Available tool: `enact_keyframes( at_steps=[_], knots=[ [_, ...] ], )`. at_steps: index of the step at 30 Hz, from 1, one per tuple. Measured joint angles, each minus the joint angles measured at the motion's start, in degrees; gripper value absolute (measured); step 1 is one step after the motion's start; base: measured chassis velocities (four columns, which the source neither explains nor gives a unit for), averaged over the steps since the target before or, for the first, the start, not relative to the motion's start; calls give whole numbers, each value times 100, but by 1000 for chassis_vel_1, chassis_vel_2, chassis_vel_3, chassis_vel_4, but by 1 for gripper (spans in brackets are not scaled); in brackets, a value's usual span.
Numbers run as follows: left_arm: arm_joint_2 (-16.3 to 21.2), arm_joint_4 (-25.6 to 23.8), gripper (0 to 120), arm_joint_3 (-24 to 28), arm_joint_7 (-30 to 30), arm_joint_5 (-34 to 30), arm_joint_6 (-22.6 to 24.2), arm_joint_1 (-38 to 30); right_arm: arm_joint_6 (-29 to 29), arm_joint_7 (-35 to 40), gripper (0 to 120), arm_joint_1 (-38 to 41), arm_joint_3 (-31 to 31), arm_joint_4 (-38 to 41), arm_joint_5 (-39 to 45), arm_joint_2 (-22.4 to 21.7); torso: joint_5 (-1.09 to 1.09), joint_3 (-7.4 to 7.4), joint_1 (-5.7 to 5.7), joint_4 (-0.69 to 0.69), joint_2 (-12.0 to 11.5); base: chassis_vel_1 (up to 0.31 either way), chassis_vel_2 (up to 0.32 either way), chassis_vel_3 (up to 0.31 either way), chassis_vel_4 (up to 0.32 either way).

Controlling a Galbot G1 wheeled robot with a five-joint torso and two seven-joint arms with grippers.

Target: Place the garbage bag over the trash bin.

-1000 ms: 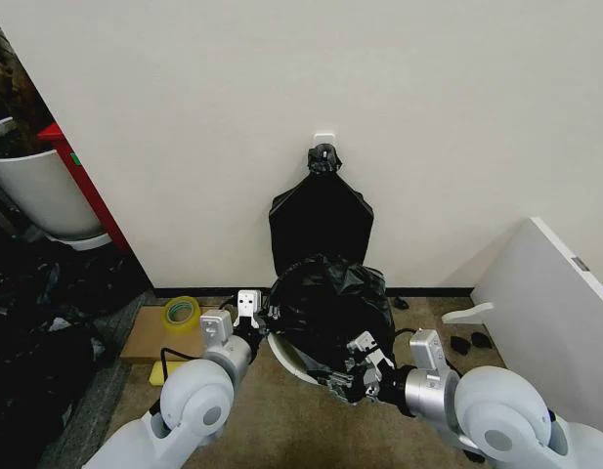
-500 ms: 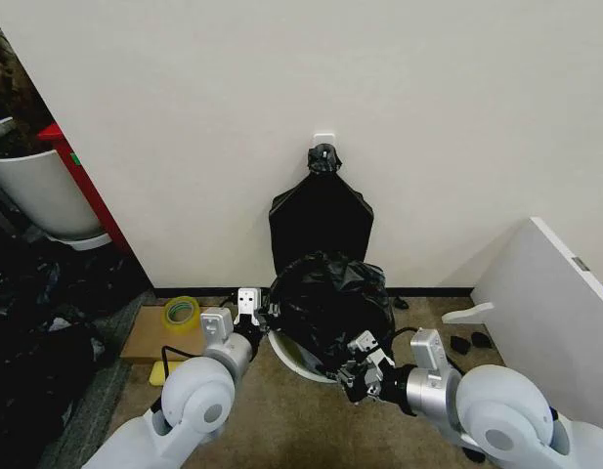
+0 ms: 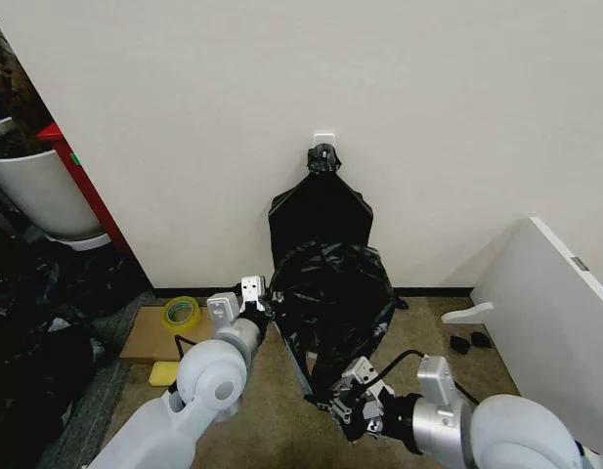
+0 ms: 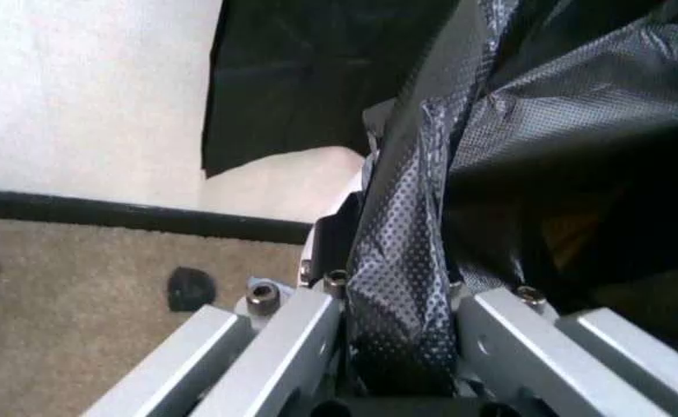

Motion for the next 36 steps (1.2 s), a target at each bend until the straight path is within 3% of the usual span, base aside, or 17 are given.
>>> enact_keyframes(
  at_steps=[14,31,36],
  knots=[
    [94,-199,0,-242,-443,-992,144,2,13,-45,0,296,-476,-1323,-1334,544,-2,0,0,0,0,0,0,0,0],
    [72,-51,0,-439,-734,-1367,141,-27,128,-208,0,-401,-33,-1257,-1780,496,-2,0,0,-1,0,0,0,0,0],
    [90,-169,0,-468,-826,-1517,140,43,219,-217,0,-336,-5,-1543,-1836,604,-2,0,0,-1,0,0,0,0,0]
  ],
)
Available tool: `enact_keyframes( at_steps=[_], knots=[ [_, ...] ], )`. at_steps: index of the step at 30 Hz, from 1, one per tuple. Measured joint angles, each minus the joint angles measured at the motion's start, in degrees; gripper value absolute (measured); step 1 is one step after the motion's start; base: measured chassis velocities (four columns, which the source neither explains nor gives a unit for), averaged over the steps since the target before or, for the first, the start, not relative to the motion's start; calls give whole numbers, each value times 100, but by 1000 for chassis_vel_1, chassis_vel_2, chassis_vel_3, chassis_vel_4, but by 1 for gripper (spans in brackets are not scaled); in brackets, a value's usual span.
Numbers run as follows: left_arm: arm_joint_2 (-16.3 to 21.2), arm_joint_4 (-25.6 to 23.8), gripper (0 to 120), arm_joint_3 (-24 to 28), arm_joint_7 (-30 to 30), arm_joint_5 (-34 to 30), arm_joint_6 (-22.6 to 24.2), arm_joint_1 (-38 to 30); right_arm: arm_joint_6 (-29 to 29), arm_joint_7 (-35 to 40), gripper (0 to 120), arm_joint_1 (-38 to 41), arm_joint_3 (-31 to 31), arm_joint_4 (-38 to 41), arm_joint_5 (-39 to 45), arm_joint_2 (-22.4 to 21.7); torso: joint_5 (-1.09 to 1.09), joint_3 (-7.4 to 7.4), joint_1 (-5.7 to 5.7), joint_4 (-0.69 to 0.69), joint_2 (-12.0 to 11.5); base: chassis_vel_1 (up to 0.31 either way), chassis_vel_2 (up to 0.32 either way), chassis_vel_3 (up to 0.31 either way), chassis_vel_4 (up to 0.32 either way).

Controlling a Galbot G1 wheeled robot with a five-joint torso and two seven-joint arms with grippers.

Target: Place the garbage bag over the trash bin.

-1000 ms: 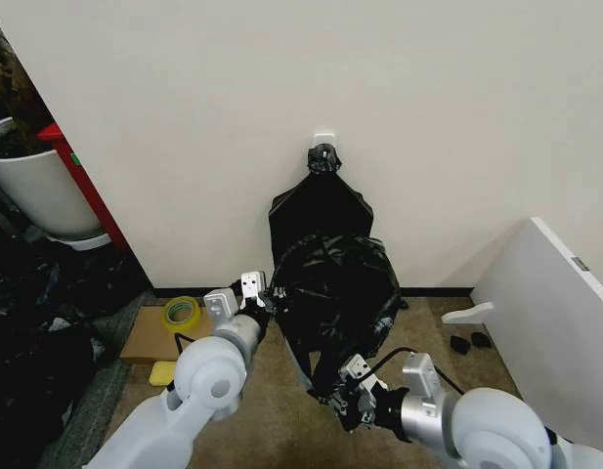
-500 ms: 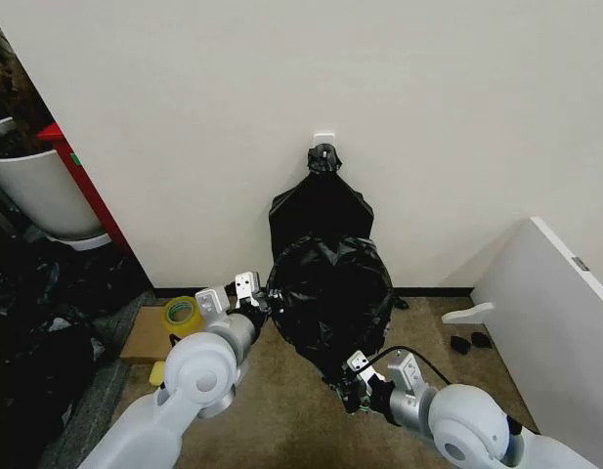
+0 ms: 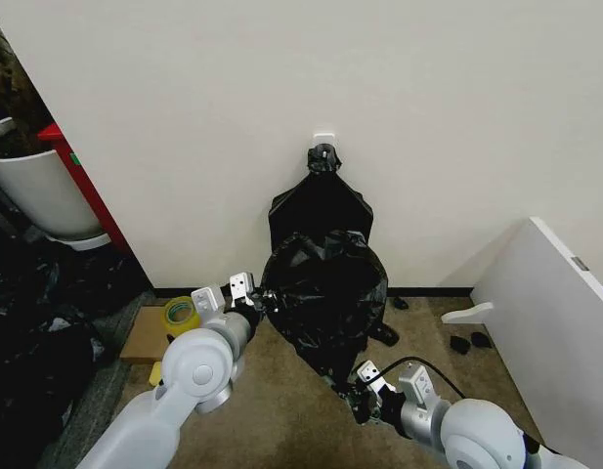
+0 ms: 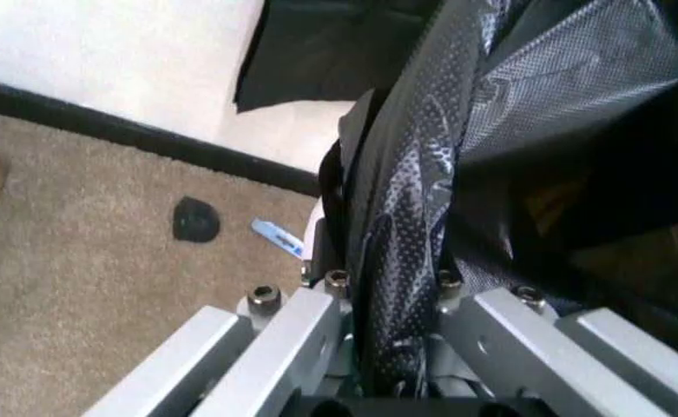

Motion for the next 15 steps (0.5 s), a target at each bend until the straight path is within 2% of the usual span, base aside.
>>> enact_keyframes(
  at_steps=[5,15],
  knots=[
    [110,-150,0,-62,-61,-125,26,68,27,15,0,165,-15,-329,-21,107,1,0,0,1,0,0,0,0,0],
    [150,-180,0,-83,-83,-189,39,152,124,36,0,-92,181,-257,-88,99,1,0,0,1,0,0,0,0,0]
  ],
)
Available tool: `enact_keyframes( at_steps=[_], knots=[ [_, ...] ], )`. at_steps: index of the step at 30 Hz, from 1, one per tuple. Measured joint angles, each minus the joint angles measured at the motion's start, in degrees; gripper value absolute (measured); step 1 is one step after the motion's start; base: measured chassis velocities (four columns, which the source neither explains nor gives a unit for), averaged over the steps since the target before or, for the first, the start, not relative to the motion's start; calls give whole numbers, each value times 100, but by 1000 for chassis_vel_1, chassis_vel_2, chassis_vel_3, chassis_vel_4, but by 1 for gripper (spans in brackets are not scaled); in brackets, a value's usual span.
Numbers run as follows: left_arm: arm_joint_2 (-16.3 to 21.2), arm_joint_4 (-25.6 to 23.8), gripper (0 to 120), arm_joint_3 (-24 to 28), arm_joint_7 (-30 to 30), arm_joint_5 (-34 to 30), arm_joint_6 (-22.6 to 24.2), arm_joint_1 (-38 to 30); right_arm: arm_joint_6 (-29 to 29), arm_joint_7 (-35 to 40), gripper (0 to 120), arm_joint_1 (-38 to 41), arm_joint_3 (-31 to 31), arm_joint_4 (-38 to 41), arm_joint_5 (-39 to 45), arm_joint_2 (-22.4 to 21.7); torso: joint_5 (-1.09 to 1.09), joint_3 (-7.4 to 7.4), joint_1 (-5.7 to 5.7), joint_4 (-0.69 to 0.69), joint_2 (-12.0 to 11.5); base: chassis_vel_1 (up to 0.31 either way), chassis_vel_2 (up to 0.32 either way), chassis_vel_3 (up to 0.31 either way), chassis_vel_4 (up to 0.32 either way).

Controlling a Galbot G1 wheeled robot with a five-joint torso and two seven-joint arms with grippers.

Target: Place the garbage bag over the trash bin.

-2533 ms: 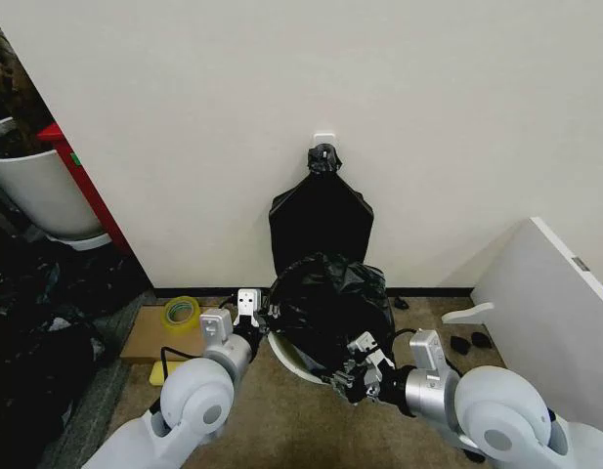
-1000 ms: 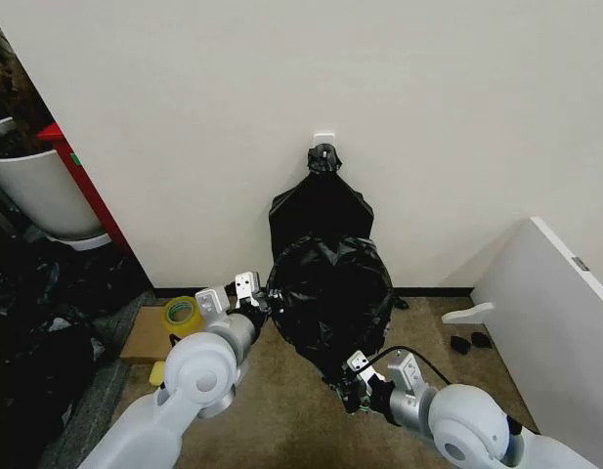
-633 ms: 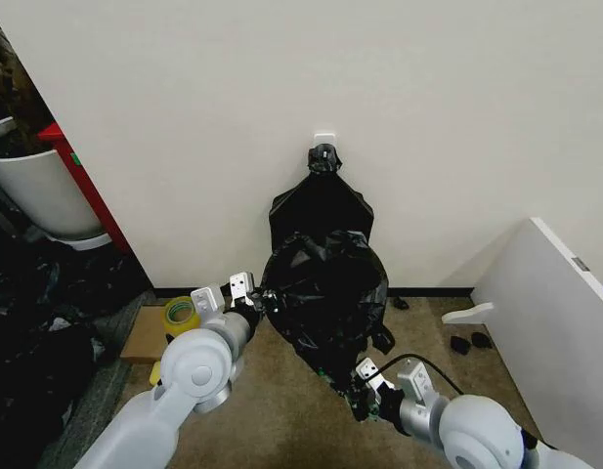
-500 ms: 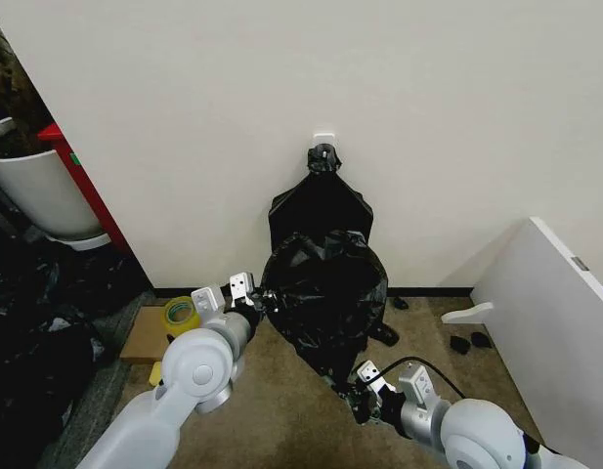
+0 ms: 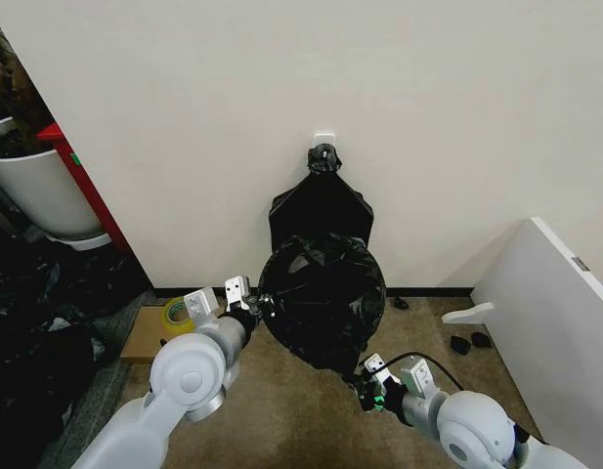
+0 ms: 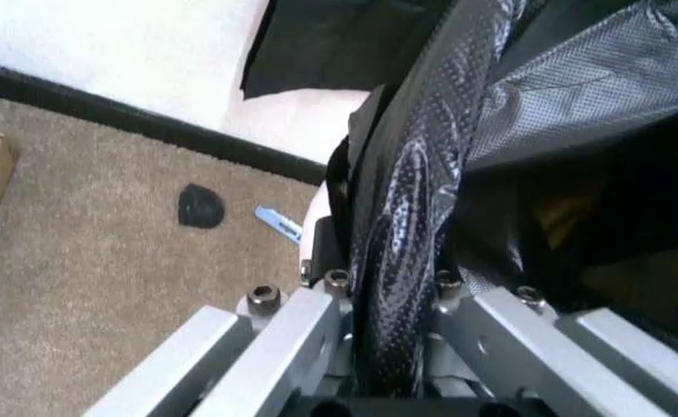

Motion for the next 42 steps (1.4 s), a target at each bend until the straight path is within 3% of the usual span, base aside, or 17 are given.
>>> enact_keyframes(
  at_steps=[5,11,13,23,29,33,35,37,39,40,42],
  knots=[
    [7,46,0,-16,20,9,7,27,94,13,0,-367,337,187,-24,-67,0,0,0,0,0,0,0,0,0],
    [54,211,0,-50,38,-6,1,12,168,23,17,-713,745,475,-35,-126,-2,0,0,-1,0,0,0,0,0],
    [67,349,0,-86,46,-70,-20,-17,186,22,30,-826,942,731,30,-163,-1,0,0,-1,0,0,0,0,0],
    [194,643,0,-183,51,-386,-86,-224,207,-48,65,-1356,1192,1287,-150,-125,0,1,0,0,0,0,0,0,0],
    [347,590,0,-344,634,-342,40,101,175,94,88,-1943,1920,1694,209,187,-2,0,0,-1,0,0,0,0,0],
    [381,566,0,-348,917,-64,84,280,91,180,98,-2035,2476,1820,1199,409,-1,0,0,0,0,0,0,0,0],
    [381,539,0,-308,1048,368,-38,374,-45,246,100,-2048,2835,2004,1927,567,-1,0,0,-1,0,0,0,0,0],
    [380,518,0,-280,1081,550,-96,406,-66,276,100,-2026,2884,2071,2021,614,-1,0,0,-1,0,0,0,0,0],
    [356,266,0,-103,1108,1302,-187,536,-87,467,100,-1816,2855,2199,2113,733,-2,0,0,0,0,0,0,0,0],
    [356,266,0,-103,1108,1302,-187,536,-87,467,100,-1816,2855,2199,2113,733,-2,0,0,0,0,0,0,0,0],
    [308,54,0,96,1098,1940,-205,559,-94,742,100,-1524,2646,2212,2109,800,1,0,0,0,0,0,0,0,0]
  ],
)
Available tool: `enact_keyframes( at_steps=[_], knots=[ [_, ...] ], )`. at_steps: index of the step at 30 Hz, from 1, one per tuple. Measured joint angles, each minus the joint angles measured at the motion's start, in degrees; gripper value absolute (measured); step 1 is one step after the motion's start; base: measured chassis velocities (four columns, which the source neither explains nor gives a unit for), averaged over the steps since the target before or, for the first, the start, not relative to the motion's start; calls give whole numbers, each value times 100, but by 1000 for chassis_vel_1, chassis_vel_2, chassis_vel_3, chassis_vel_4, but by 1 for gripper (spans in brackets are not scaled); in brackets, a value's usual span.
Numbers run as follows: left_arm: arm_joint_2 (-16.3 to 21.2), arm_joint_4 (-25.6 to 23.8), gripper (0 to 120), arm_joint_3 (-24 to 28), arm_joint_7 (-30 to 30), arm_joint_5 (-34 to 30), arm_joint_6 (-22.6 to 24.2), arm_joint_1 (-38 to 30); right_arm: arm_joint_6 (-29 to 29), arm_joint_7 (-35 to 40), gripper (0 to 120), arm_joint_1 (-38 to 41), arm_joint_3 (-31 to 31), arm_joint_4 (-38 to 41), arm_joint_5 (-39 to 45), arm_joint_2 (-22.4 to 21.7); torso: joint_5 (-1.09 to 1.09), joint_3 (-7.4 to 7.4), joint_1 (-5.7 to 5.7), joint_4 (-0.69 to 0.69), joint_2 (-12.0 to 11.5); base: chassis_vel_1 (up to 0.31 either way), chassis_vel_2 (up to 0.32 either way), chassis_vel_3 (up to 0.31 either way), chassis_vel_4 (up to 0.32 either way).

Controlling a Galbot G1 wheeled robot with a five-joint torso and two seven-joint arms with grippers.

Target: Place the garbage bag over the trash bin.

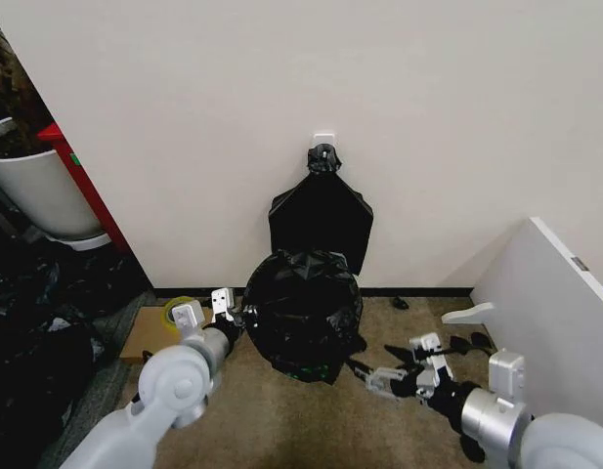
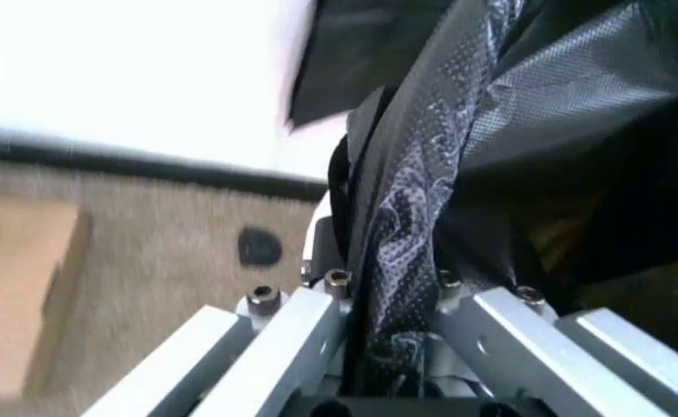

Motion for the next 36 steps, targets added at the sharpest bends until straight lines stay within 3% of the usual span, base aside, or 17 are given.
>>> enact_keyframes(
  at_steps=[3,5,7,13,14,16,25,28,36],
  knots=[
    [-87,5,0,189,-71,392,-8,-171,2,224,97,246,-201,1,-103,49,0,0,0,2,0,0,0,0,0],
    [-164,150,0,469,-140,608,-30,-384,6,390,86,396,-386,1,-351,53,-2,0,0,-1,0,0,0,0,0],
    [-292,329,0,859,-323,677,-22,-589,-64,582,77,597,-811,1,-1132,-12,-1,1,0,0,0,0,0,0,0],
    [-521,793,0,1756,-501,854,-1,-1287,-249,1003,60,792,-1336,-5,-1857,8,-2,1,0,3,-1,0,0,0,0],
    [-571,878,0,1961,-516,883,-6,-1452,-257,1089,57,780,-1349,-19,-1927,55,-2,1,1,-6,0,0,0,0,0],
    [-713,1002,0,2271,-533,951,-24,-1625,-265,1307,47,962,-1533,-220,-1940,98,1,1,0,-6,0,0,0,0,0],
    [-751,1082,0,2445,-532,1130,-31,-1652,-266,1760,18,1714,-2298,-1067,-1778,107,0,1,1,1,0,0,0,0,0],
    [-728,1085,0,2450,-484,1274,-46,-1659,-269,1977,2,2190,-2663,-1488,-1569,112,-2,1,1,0,0,0,0,0,0],
    [-645,1066,0,2452,-370,1556,-93,-1561,-275,2357,0,2816,-3332,-2166,-1395,181,-3,1,1,0,0,0,0,0,0]
  ],
)
